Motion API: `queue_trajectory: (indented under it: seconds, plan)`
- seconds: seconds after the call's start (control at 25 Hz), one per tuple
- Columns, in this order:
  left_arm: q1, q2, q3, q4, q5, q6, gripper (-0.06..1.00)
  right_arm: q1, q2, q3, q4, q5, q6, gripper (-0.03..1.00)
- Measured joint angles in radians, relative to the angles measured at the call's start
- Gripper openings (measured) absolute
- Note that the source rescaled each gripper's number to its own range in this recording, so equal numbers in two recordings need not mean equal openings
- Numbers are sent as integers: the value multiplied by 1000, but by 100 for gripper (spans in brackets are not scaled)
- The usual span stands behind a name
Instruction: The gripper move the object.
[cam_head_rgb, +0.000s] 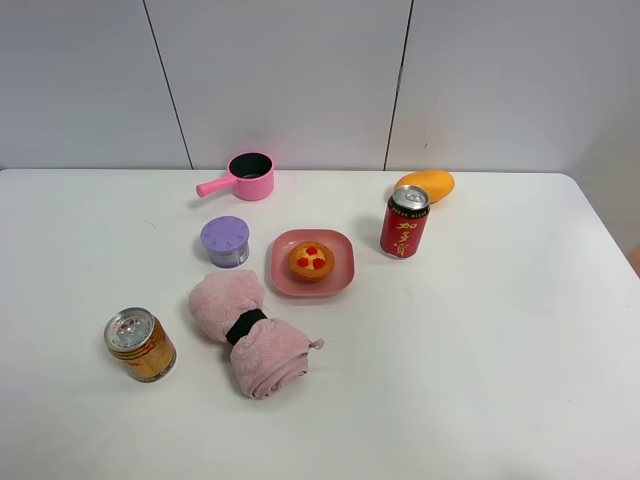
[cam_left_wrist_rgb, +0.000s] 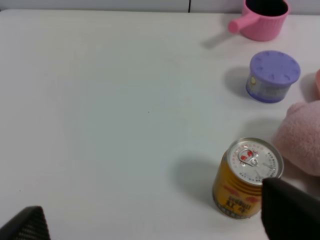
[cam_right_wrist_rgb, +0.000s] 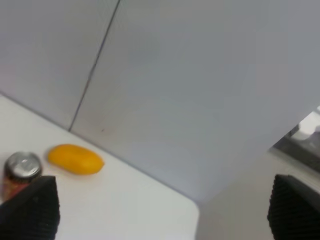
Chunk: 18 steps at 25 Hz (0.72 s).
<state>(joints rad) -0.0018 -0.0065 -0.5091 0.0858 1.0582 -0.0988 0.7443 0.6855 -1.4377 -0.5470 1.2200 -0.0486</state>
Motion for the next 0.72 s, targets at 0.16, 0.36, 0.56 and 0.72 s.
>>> queue_trajectory:
  seconds: [0.16, 0.36, 0.56, 0.72]
  plan:
    - [0, 0, 0, 0, 0, 0, 100, 0, -106, 84, 183, 3, 0, 81]
    - [0, 0, 0, 0, 0, 0, 100, -14, -164, 168, 343, 3, 0, 81]
    - [0, 0, 0, 0, 0, 0, 100, -234, -195, 262, 412, 3, -2, 81]
    - [0, 0, 0, 0, 0, 0, 100, -448, -242, 344, 528, 1, -4, 81]
